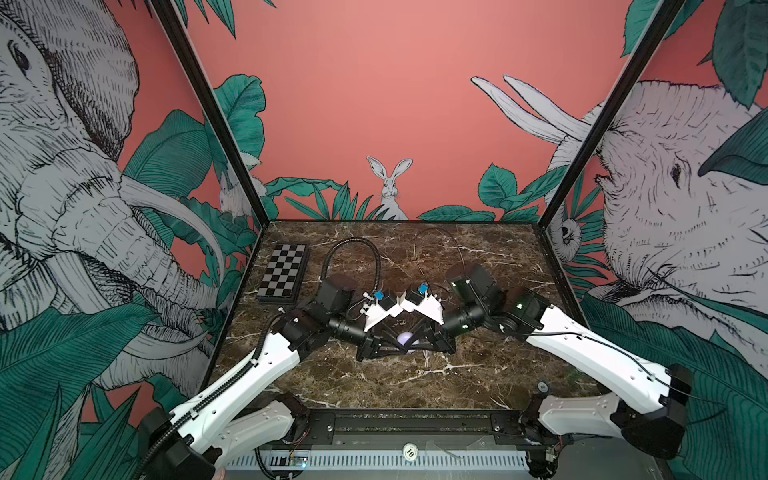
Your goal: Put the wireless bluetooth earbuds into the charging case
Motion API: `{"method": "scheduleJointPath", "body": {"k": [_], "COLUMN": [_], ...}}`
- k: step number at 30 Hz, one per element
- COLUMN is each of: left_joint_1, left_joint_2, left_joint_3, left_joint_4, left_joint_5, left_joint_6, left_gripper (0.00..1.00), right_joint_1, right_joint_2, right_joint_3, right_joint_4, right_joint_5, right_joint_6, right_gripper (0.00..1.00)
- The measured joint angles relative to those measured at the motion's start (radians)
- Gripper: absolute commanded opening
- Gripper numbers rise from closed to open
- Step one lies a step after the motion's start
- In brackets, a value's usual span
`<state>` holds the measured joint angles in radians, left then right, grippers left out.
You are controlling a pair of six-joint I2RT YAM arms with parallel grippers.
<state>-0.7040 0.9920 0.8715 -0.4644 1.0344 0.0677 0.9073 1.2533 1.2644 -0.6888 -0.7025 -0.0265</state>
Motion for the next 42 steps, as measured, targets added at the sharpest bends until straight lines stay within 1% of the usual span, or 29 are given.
{"method": "scheduleJointPath", "body": {"k": [2,6,7,8,9,10,13,18,22,29,32,34,37,38,41,42], "left_joint_1": [0.000,0.000,0.000,0.000,0.000,0.000,0.000,-0.001,-0.001,-0.001,-0.001,-0.001,-0.001,-0.001,-0.001,-0.001], "left_joint_2": [-0.009,-0.027,-0.029,-0.031,-0.032,-0.032,-0.038,-0.048,-0.063,-0.070,-0.069,-0.069,-0.068,-0.067,-0.062,-0.060], "left_joint_3": [-0.005,-0.014,-0.015,-0.016,-0.016,-0.017,-0.020,-0.024,-0.031,-0.043,-0.043,-0.043,-0.045,-0.046,-0.046,-0.046], "left_joint_4": [0.007,0.025,0.027,0.030,0.031,0.032,0.034,0.039,0.047,0.072,0.082,0.089,0.092,0.093,0.093,0.093], "left_joint_5": [-0.006,-0.016,-0.018,-0.019,-0.016,-0.014,-0.010,-0.006,-0.008,-0.010,-0.006,-0.003,0.006,0.012,0.021,0.023], "left_joint_6": [-0.001,-0.002,-0.002,-0.003,-0.003,-0.004,-0.004,-0.005,-0.007,-0.025,-0.032,-0.036,-0.043,-0.045,-0.049,-0.049], "left_gripper": [0.00,0.00,0.00,0.00,0.00,0.00,0.00,0.00,0.00,0.00,0.00,0.00,0.00,0.00,0.00,0.13], "right_joint_1": [0.002,0.003,0.003,0.003,0.003,0.002,0.002,0.002,0.002,0.002,0.002,0.002,0.001,0.000,-0.002,-0.002], "right_joint_2": [-0.002,-0.007,-0.009,-0.010,-0.011,-0.012,-0.014,-0.034,-0.067,-0.098,-0.097,-0.097,-0.096,-0.096,-0.095,-0.093], "right_joint_3": [0.000,0.000,0.000,-0.001,-0.001,-0.001,-0.002,-0.008,-0.032,-0.089,-0.096,-0.096,-0.096,-0.095,-0.095,-0.093], "right_joint_4": [0.003,0.012,0.014,0.017,0.018,0.021,0.027,0.042,0.057,0.081,0.082,0.085,0.087,0.085,0.080,0.076], "right_joint_5": [0.012,0.027,0.031,0.036,0.042,0.049,0.063,0.072,0.058,-0.016,-0.033,-0.041,-0.051,-0.053,-0.059,-0.061], "right_joint_6": [0.001,0.008,0.009,0.013,0.015,0.015,0.020,0.024,0.026,0.032,0.037,0.037,0.033,0.040,0.036,0.034], "right_gripper": [0.28,0.36,0.41,0.50,0.58,0.61,0.65,0.66,0.60,0.43,0.34,0.23,0.04,0.00,0.00,0.00]}}
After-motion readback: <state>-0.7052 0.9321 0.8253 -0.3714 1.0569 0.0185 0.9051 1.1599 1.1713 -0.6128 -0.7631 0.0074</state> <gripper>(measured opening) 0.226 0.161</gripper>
